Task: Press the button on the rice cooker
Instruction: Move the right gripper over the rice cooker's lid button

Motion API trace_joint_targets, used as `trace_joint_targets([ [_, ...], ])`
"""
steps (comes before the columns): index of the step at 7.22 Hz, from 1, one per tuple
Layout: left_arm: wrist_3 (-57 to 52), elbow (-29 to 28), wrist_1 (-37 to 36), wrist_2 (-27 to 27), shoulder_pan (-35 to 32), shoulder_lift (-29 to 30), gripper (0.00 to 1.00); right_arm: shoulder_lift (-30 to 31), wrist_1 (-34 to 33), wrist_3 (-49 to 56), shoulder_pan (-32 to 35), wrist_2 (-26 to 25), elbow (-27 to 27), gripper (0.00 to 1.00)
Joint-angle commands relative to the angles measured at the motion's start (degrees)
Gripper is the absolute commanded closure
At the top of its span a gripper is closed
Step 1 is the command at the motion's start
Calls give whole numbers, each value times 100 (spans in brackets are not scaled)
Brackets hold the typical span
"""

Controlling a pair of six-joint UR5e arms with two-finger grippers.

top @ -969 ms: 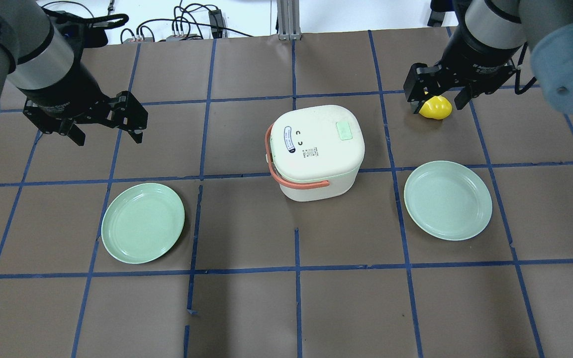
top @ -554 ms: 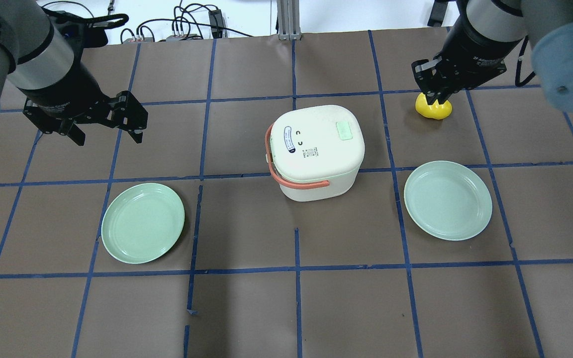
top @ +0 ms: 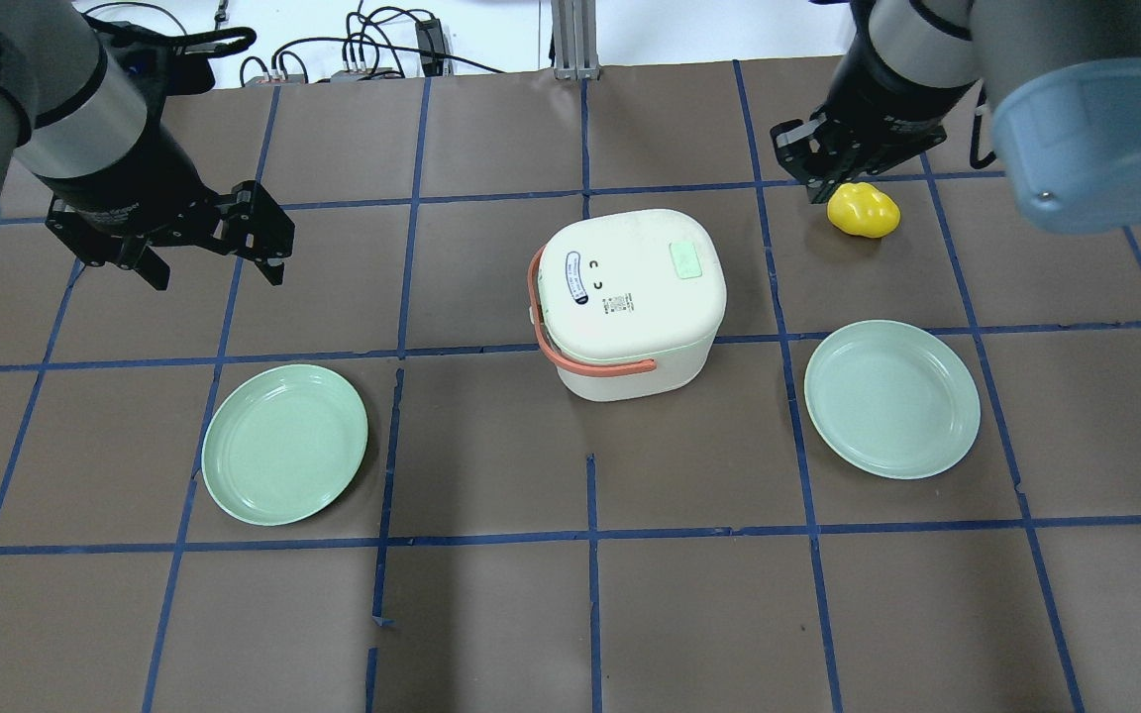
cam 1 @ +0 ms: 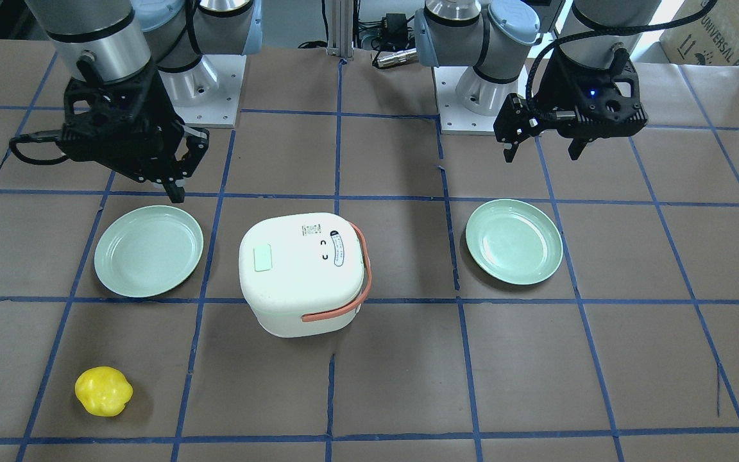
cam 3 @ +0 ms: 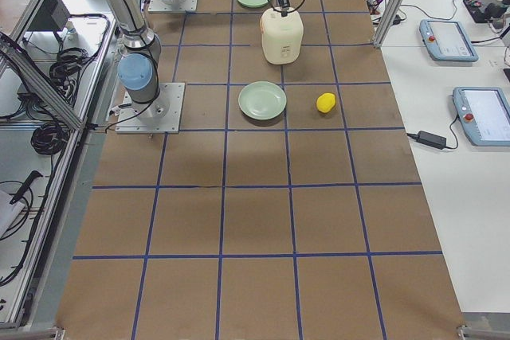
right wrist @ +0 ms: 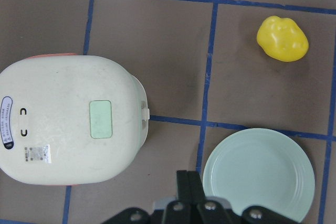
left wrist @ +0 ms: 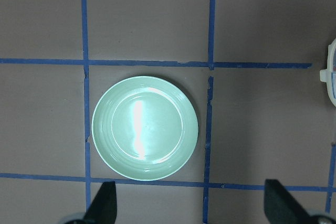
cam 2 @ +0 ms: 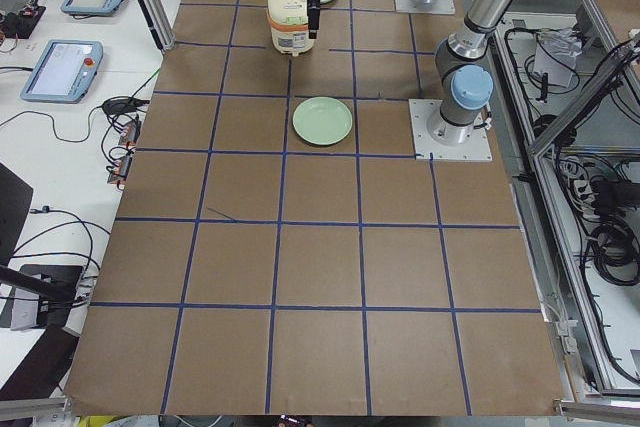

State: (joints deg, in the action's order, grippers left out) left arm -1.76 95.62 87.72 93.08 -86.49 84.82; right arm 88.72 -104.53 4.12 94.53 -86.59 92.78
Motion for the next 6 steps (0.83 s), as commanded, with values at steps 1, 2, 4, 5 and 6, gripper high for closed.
trace_joint_targets([
  [1, 0, 0, 0, 0, 0, 0, 0, -293, -251, -87, 416, 10, 3, 91],
  [2, 0, 0, 0, 0, 0, 0, 0, -468, -382, -78, 426, 11, -32, 91],
  [4, 0, 0, 0, 0, 0, 0, 0, -811, -821, -78, 426, 19, -67, 89],
  [5, 0, 0, 0, 0, 0, 0, 0, -1004, -989, -78, 443, 28, -137, 88],
  [6, 0, 0, 0, 0, 0, 0, 0, -1128, -1077, -69, 435, 28, -138, 88],
])
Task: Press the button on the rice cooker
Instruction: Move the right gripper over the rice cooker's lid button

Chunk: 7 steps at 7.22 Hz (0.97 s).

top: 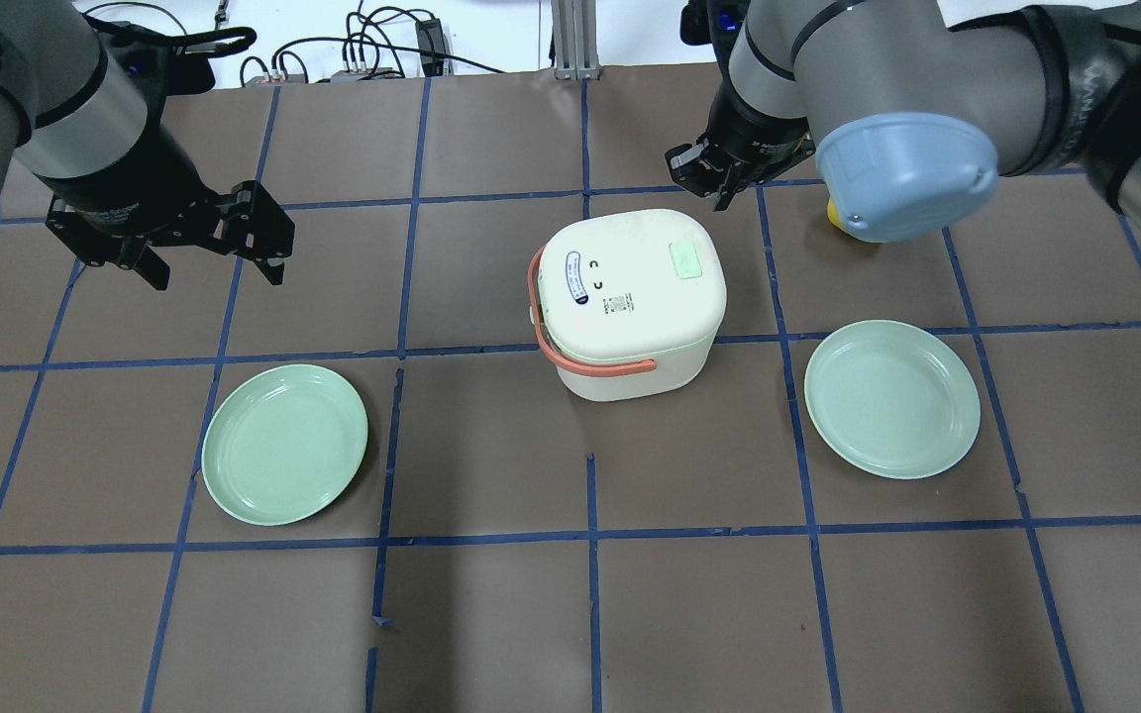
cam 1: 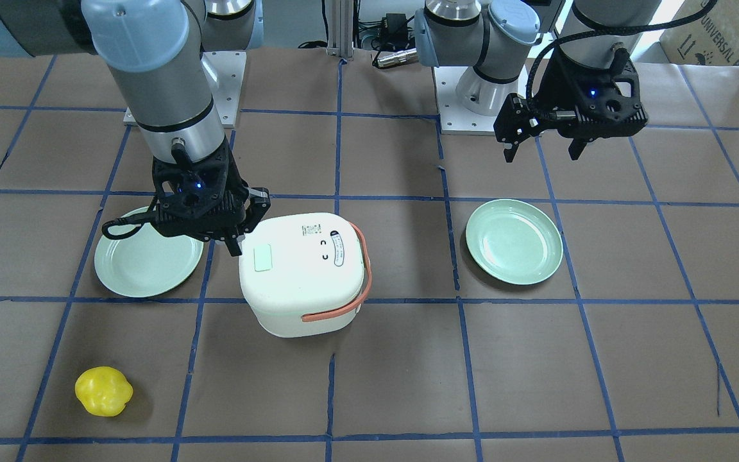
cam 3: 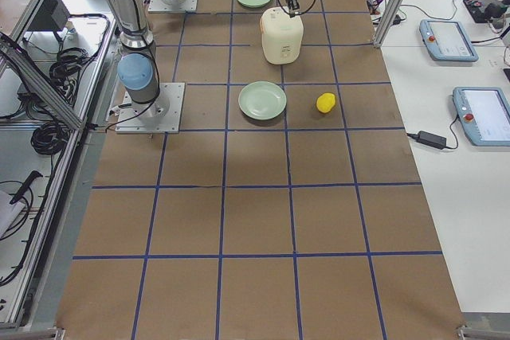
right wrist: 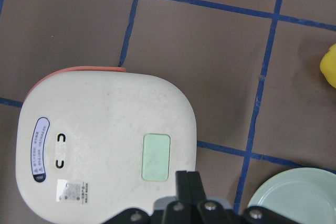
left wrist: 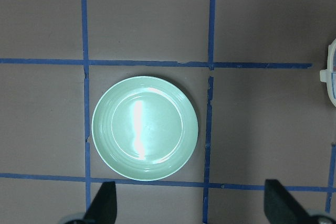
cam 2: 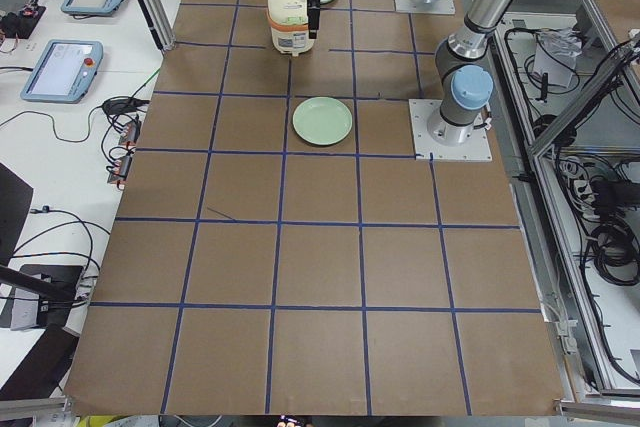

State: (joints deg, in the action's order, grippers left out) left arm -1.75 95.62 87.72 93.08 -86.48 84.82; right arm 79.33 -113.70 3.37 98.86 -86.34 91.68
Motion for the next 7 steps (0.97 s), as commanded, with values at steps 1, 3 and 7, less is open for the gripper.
trace_joint_targets([
  [1, -1, 0, 0, 0, 0, 0, 0, -225, -170, 6, 1, -5, -28, 88],
  [3, -1, 0, 0, 0, 0, 0, 0, -252, -240, -3, 10, 4, 51, 88],
  [7, -1, 0, 9, 0, 0, 0, 0, -296, -258, -3, 141, 12, 122, 88],
])
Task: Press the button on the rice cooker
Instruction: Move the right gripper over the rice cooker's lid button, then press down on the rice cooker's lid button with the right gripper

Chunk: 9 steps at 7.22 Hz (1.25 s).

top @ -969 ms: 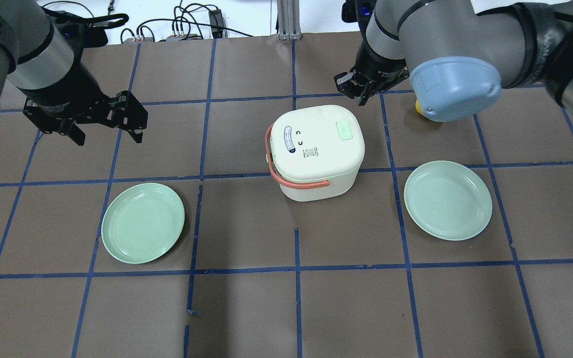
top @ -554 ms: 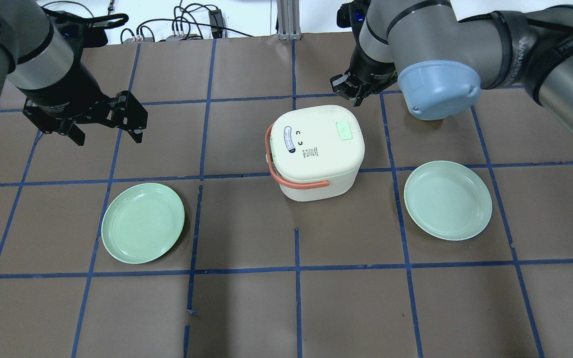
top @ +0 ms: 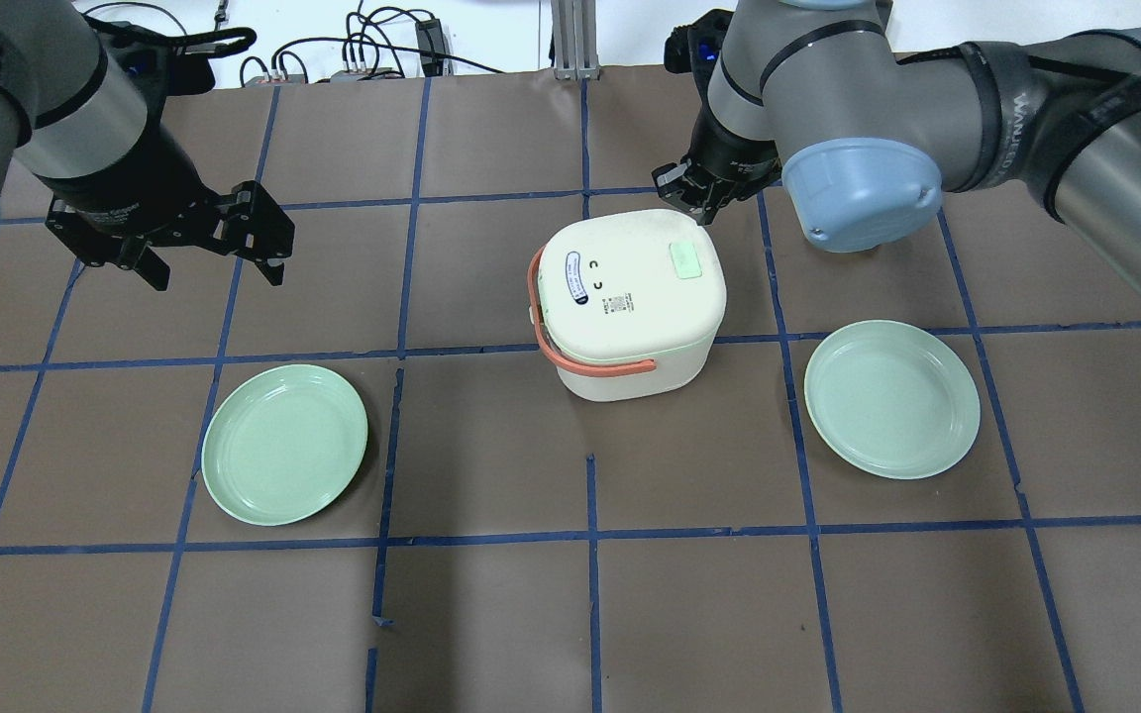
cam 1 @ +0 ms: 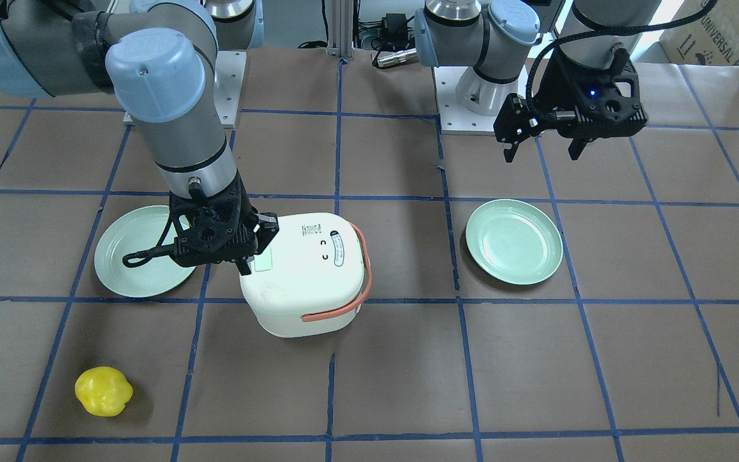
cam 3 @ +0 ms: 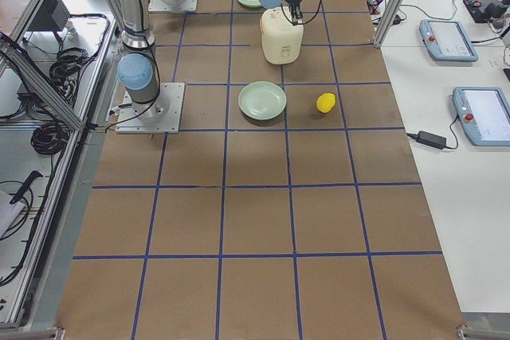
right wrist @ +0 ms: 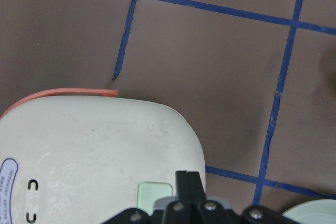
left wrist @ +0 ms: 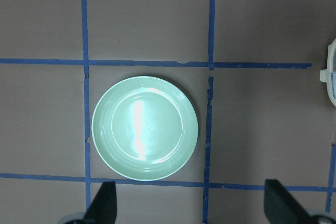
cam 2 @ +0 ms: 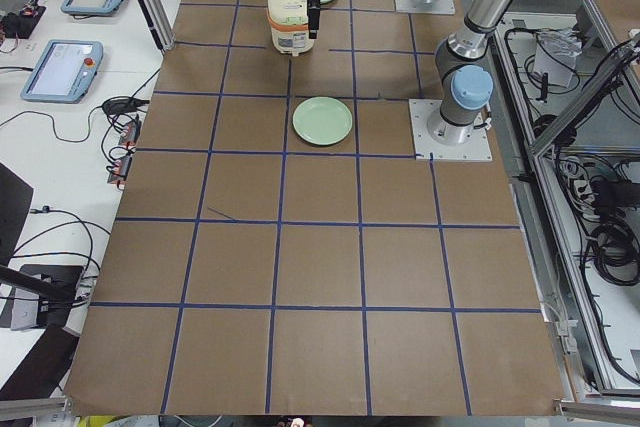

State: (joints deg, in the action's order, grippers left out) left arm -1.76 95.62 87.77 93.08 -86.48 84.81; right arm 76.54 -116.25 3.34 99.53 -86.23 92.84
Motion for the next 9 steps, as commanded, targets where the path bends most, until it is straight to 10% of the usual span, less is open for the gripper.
trace_joint_targets([
  [1, 0, 0, 3, 0, 0, 0, 0, -16, -3, 0, 92, 0, 6, 88],
  [9, 0, 0, -5, 0, 0, 0, 0, -16, -117, 26, 84, 9, 200, 88],
])
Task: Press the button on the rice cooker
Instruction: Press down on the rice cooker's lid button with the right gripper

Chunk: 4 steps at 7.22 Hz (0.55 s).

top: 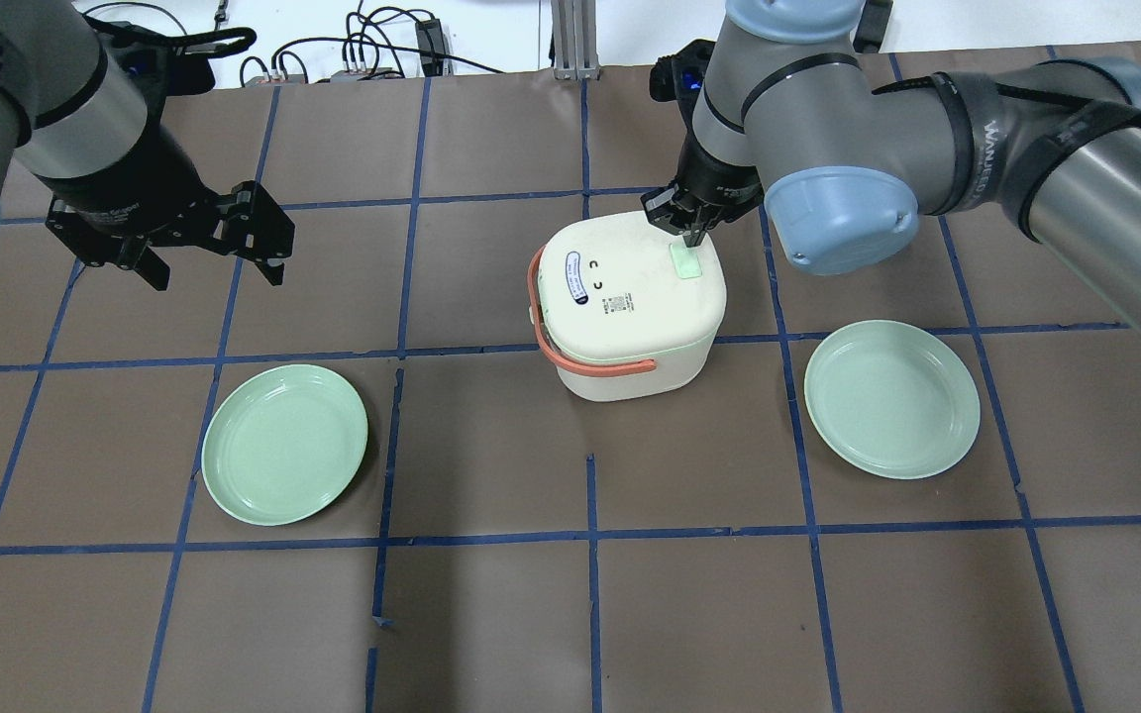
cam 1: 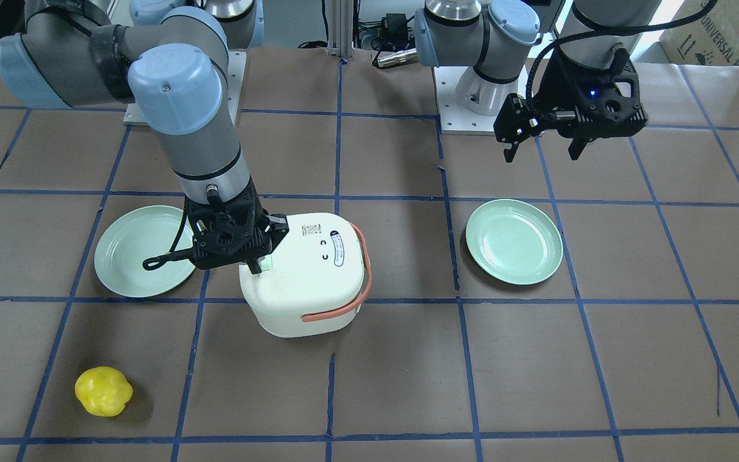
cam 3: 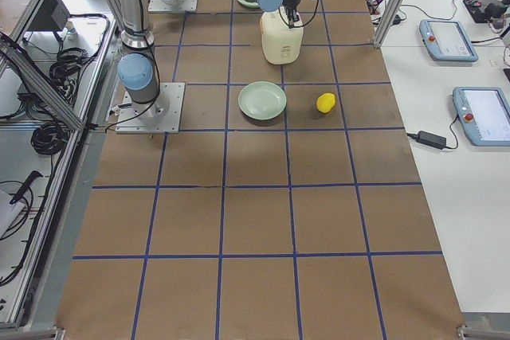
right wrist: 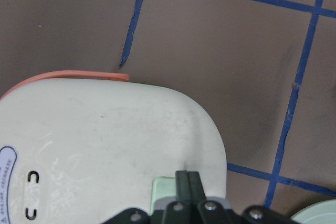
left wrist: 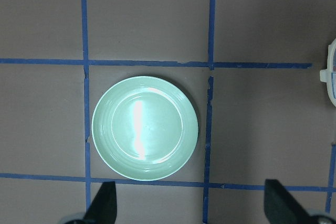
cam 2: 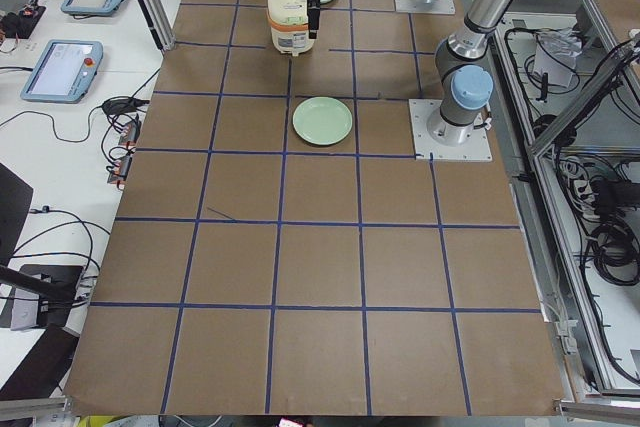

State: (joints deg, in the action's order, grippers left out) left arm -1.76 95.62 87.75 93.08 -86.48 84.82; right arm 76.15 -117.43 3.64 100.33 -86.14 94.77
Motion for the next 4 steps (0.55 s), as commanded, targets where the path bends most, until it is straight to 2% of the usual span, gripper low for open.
trace_joint_targets([
  [1, 0, 0, -4, 0, 0, 0, 0, 32, 0, -4, 4, 0, 50, 88],
  [4, 0, 0, -4, 0, 0, 0, 0, 41, -17, -13, 4, 79, 138, 88],
])
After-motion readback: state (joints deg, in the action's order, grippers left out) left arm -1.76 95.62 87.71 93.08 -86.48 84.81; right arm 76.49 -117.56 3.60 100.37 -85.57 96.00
